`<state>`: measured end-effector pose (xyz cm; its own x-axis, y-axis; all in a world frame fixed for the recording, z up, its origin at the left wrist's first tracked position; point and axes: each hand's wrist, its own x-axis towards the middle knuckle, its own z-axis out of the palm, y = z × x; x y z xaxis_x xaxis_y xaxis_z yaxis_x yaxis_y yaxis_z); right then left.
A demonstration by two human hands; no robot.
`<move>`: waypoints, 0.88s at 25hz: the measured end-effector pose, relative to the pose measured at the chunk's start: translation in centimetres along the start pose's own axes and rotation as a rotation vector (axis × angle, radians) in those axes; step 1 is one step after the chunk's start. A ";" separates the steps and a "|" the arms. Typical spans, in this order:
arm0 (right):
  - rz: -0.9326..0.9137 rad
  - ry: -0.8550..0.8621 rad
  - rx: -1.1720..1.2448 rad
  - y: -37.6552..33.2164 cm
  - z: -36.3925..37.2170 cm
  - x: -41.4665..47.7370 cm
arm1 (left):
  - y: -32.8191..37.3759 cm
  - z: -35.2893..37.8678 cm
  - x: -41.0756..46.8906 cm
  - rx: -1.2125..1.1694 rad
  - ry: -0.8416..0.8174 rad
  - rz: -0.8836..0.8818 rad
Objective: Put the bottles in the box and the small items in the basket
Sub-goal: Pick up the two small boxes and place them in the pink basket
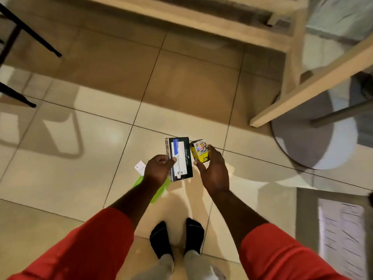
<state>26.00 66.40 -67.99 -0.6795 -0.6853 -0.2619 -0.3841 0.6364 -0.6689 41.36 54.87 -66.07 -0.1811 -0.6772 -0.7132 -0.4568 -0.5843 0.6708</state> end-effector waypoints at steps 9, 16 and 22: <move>-0.007 0.176 0.210 -15.9 -22.6 -12.9 | 17.8 -2.2 -24.8 -0.053 -0.157 0.156; -0.043 0.409 0.314 -21.8 -36.6 -17.8 | 27.5 -1.0 -35.4 -0.011 -0.358 0.357; -0.033 0.556 0.359 -21.8 -48.2 -18.1 | 35.5 6.6 -41.5 -0.022 -0.523 0.458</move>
<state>16.54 81.99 -15.11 -0.9292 -0.3568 0.0965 -0.2435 0.3943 -0.8862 26.94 65.12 -14.02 -0.7495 -0.5568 -0.3580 -0.2173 -0.3040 0.9276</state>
